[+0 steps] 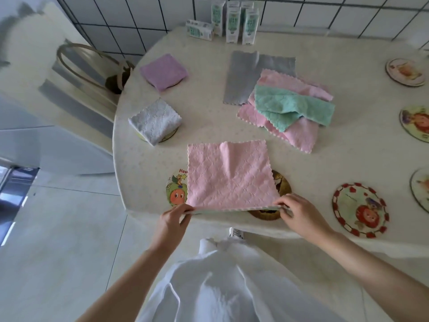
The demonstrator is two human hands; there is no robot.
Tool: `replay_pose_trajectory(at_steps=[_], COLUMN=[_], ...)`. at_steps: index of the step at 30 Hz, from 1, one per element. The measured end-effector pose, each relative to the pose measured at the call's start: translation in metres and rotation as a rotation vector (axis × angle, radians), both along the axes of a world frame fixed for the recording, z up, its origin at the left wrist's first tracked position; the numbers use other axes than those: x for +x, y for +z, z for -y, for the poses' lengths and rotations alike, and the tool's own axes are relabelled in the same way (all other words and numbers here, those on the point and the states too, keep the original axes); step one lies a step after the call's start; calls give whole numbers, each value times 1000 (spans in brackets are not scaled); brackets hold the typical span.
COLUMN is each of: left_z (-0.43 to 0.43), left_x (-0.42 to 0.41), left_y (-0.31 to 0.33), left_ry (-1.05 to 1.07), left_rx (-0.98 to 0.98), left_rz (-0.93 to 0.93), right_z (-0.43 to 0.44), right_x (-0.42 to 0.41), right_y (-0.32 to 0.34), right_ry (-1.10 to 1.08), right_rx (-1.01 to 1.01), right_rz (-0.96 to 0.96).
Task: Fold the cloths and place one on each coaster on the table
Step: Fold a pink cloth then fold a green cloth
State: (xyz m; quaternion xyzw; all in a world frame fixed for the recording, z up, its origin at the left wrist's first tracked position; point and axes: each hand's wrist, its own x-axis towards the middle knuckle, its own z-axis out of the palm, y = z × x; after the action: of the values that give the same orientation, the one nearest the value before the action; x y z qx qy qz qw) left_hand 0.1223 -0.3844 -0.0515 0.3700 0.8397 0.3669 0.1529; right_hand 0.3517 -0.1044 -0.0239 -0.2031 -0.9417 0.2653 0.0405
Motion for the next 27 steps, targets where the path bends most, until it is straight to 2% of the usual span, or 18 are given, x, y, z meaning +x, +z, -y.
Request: replay_pose_trajectory(at_steps=[7, 11, 17, 27], left_z=[-31, -57, -102, -147], left_x=[-22, -49, -87, -121], left_y=[15, 17, 14, 4], left_ry=[319, 453, 603, 633], left_rx=[-52, -44, -22, -127], left_rz=[247, 414, 571, 573], right_z=[-20, -44, -84, -123], right_x=[-30, -62, -113, -155], right_y=[17, 14, -5, -26], right_ry=[-397, -512, -634, -633], right_rx=[-339, -503, -596, -556], right_rz=[-40, -69, -58, 56])
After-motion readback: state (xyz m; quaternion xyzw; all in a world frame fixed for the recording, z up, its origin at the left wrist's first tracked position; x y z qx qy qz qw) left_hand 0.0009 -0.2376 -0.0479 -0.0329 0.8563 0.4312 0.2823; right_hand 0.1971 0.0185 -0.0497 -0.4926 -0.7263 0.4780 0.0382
